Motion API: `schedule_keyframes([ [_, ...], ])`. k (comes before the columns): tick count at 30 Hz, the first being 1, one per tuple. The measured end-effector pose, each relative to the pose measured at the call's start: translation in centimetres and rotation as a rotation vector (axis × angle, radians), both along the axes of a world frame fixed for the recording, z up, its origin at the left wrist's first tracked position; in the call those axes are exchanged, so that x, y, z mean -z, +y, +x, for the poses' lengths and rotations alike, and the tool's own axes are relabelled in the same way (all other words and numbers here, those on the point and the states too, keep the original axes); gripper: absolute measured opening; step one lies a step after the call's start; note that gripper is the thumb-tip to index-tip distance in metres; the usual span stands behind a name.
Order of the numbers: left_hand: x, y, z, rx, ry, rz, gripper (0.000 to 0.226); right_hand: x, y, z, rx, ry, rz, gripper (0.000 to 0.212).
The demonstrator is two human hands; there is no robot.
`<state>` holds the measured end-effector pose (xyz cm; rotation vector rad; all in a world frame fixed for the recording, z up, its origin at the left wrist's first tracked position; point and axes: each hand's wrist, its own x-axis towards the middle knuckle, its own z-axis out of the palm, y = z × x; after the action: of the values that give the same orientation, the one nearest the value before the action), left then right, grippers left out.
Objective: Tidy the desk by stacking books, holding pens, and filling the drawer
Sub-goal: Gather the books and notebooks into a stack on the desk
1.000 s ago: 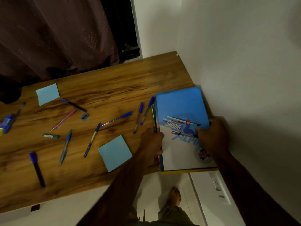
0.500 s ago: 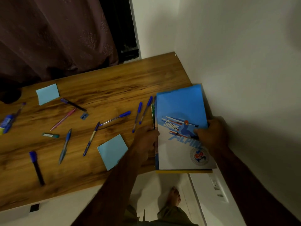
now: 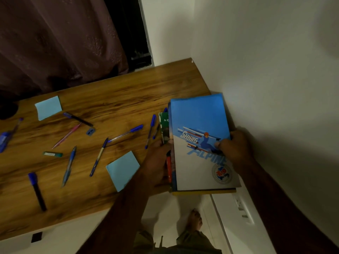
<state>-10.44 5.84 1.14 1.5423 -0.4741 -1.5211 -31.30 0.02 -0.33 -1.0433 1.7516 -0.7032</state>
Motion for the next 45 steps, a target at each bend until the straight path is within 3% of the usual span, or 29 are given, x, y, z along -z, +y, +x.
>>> schedule_keyframes([
  [4, -0.2, 0.4, -0.7, -0.087, 0.026, -0.037, 0.019, -0.2, 0.2, -0.1, 0.001, -0.041, -0.035, 0.028],
  [7, -0.3, 0.4, -0.3, -0.159, -0.065, -0.027, 0.020, -0.1, 0.3, 0.3, -0.022, -0.095, -0.041, 0.025],
  [12, -2.3, 0.8, 4.4, -0.232, -0.261, -0.065, 0.020, -0.2, 0.6, 0.9, -0.024, -0.163, -0.063, 0.031],
  [14, -3.1, 1.3, 6.6, -0.267, -0.284, -0.114, 0.019, -0.1, 0.7, 0.9, -0.056, -0.167, -0.076, 0.037],
  [19, -3.5, 2.7, 10.7, -0.437, -0.292, -0.121, 0.022, 1.5, 0.2, 0.8, -0.045, -0.112, -0.030, 0.031],
  [22, -3.7, 3.6, 11.4, -0.464, -0.261, -0.138, 0.020, 1.7, -0.1, 1.1, -0.011, -0.092, 0.039, 0.036],
  [27, -4.0, 3.6, 10.0, -0.425, -0.083, -0.153, 0.024, 1.8, 0.1, 1.5, -0.082, -0.102, -0.038, 0.041],
  [31, -3.4, 2.4, 6.6, -0.346, 0.027, -0.080, 0.022, 1.0, -0.3, 2.6, 0.060, -0.208, 0.032, 0.016],
  [33, -2.8, 1.8, 4.8, -0.301, 0.079, -0.031, 0.022, 0.5, -0.1, 2.3, 0.097, -0.284, 0.066, 0.015],
  [35, -2.1, 1.0, 3.5, -0.265, 0.104, 0.007, 0.020, 0.3, 0.2, 2.0, 0.098, -0.395, 0.059, 0.028],
  [38, -1.1, -0.7, 1.8, -0.243, 0.109, 0.049, 0.020, 0.7, 0.3, 1.5, 0.083, -0.437, 0.076, 0.073],
  [39, -0.9, -1.2, 1.3, -0.230, 0.104, 0.055, 0.021, 0.9, 0.3, 1.4, 0.101, -0.469, 0.104, 0.075],
  [42, -0.2, -2.6, 0.0, -0.167, 0.088, 0.066, 0.018, 0.6, 0.2, 1.4, 0.102, -0.496, 0.158, 0.051],
  [45, 0.4, -3.1, -0.5, -0.143, -0.051, 0.052, 0.011, 0.8, 0.1, 1.5, 0.083, -0.399, 0.143, 0.033],
])
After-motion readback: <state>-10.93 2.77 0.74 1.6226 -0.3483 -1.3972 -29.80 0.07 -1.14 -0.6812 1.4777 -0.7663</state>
